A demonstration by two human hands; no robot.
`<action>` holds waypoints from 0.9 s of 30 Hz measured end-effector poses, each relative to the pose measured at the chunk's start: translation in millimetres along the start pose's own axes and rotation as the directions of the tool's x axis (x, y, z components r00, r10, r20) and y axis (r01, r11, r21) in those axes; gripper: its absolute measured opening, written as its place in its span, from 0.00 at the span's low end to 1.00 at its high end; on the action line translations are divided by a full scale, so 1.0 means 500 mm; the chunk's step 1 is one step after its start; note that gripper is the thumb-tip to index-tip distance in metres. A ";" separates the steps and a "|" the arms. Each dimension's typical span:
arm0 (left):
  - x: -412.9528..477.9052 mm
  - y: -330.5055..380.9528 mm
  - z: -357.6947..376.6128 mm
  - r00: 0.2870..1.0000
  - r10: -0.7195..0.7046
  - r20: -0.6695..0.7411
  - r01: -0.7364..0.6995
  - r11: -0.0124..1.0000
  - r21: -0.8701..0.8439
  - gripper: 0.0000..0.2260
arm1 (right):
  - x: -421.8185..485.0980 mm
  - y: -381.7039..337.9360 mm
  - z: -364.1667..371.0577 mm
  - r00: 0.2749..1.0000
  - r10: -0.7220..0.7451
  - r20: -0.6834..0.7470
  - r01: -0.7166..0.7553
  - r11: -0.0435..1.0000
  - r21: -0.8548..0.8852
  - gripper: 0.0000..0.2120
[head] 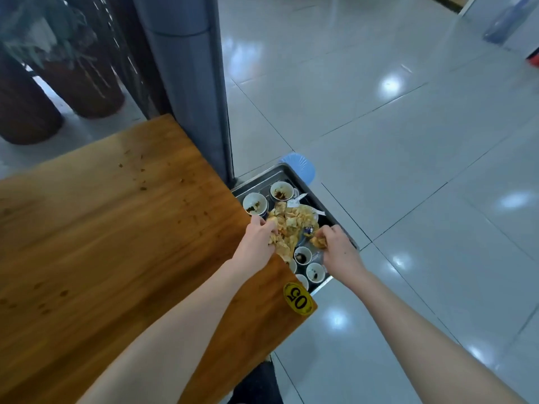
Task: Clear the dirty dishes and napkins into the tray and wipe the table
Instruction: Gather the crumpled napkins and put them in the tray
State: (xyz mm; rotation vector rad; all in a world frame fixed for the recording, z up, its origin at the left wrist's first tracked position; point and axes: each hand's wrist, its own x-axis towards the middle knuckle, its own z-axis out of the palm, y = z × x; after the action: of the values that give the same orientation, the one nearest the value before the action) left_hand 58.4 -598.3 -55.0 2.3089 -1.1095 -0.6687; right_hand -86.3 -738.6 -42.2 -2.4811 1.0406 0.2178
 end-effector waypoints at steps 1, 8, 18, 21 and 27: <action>0.015 0.004 0.005 1.000 -0.008 0.003 0.008 1.000 -0.013 0.12 | 0.016 0.009 -0.003 1.000 -0.010 0.006 0.010 1.000 -0.002 0.17; 0.101 0.031 0.008 0.998 -0.050 0.035 0.052 0.998 -0.043 0.13 | 0.107 0.043 -0.033 0.999 -0.030 0.043 0.029 0.999 0.034 0.18; 0.191 0.034 0.029 0.984 -0.177 -0.024 0.173 0.978 -0.115 0.13 | 0.243 0.065 -0.013 0.974 -0.144 0.174 0.142 0.990 0.027 0.19; 0.218 0.028 0.044 0.963 -0.266 -0.035 0.258 0.956 -0.140 0.12 | 0.297 0.079 0.004 0.950 -0.207 0.235 0.207 0.978 0.023 0.22; 0.274 0.019 0.087 0.910 -0.412 -0.038 0.396 0.893 -0.213 0.11 | 0.400 0.114 0.029 0.873 -0.249 0.420 0.282 0.959 -0.017 0.31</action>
State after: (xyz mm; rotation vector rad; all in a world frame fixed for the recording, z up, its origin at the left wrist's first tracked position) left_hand 101.8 -723.5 -111.7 2.3810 -0.4930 -0.7876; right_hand 14.7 -895.2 -135.5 -2.4570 0.5159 0.6759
